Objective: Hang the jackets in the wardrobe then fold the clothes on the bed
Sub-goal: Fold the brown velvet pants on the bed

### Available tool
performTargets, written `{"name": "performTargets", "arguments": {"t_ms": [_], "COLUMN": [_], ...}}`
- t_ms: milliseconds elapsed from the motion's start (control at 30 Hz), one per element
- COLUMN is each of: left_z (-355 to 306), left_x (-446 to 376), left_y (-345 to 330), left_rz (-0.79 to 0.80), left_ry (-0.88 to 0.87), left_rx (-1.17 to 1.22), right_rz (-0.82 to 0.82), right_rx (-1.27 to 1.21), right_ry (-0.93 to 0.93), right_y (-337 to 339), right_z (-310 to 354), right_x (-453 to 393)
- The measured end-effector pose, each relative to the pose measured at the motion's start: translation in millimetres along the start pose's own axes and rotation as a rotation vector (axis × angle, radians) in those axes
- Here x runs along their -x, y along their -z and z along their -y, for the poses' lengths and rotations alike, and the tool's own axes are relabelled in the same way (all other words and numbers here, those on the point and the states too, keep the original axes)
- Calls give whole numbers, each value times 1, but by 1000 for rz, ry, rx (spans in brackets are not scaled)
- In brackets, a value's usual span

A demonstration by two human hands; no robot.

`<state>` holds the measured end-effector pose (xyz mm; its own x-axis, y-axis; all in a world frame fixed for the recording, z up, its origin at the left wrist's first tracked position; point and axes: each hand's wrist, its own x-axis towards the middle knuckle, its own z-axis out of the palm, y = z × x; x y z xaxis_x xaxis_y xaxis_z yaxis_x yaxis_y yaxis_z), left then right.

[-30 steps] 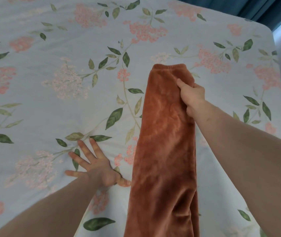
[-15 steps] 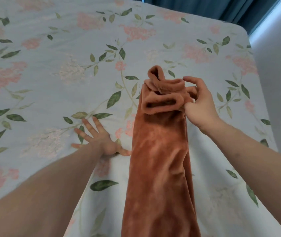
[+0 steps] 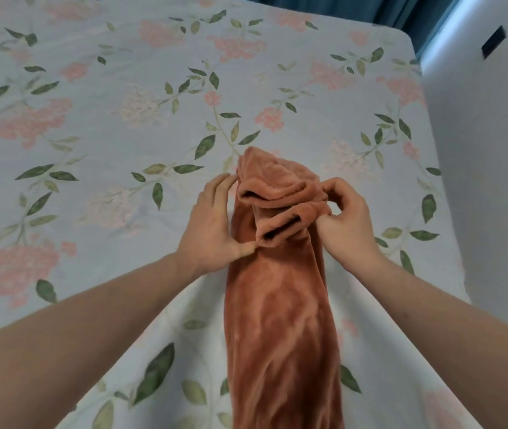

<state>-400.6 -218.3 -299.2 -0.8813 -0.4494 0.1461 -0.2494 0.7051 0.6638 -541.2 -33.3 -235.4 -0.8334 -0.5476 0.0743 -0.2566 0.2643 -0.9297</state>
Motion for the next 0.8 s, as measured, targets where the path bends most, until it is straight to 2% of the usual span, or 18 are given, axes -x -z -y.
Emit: {"name": "performTargets", "arguments": {"t_ms": [100, 200, 300, 367, 467, 533, 567, 633, 733, 800], "left_z": [-33, -43, -42, -33, -21, -24, -28, -37, -49, -52], "left_x": [5, 16, 40, 59, 77, 77, 72, 57, 22, -5], "left_y": [-3, 5, 4, -3, -13, -12, -9, -4, -2, -9], "left_rz": [-70, -77, 98, 263, 563, 628, 568, 341, 32, -20], "left_ry": [-157, -243, -338, -345, -190, -140, -143, -102, 192, 427], "left_rx": [10, -97, -191, -238, -256, -257, -244, -166, 13, 53], "right_rz": [31, 99, 224, 329, 548, 570, 527, 342, 70, 14], "right_rx": [16, 131, 318, 489, 673, 590, 509, 371, 253, 218], "right_ry": [10, 85, 198, 179, -19, -211, -284, -349, -395, -455], "right_y": [7, 19, 32, 38, 42, 43, 42, 37, 28, 20], "right_z": [-2, -8, -22, -42, -70, -77, -77, -76, -69, -69], "right_x": [21, 43, 72, 91, 115, 126, 129, 128, 102, 73]}}
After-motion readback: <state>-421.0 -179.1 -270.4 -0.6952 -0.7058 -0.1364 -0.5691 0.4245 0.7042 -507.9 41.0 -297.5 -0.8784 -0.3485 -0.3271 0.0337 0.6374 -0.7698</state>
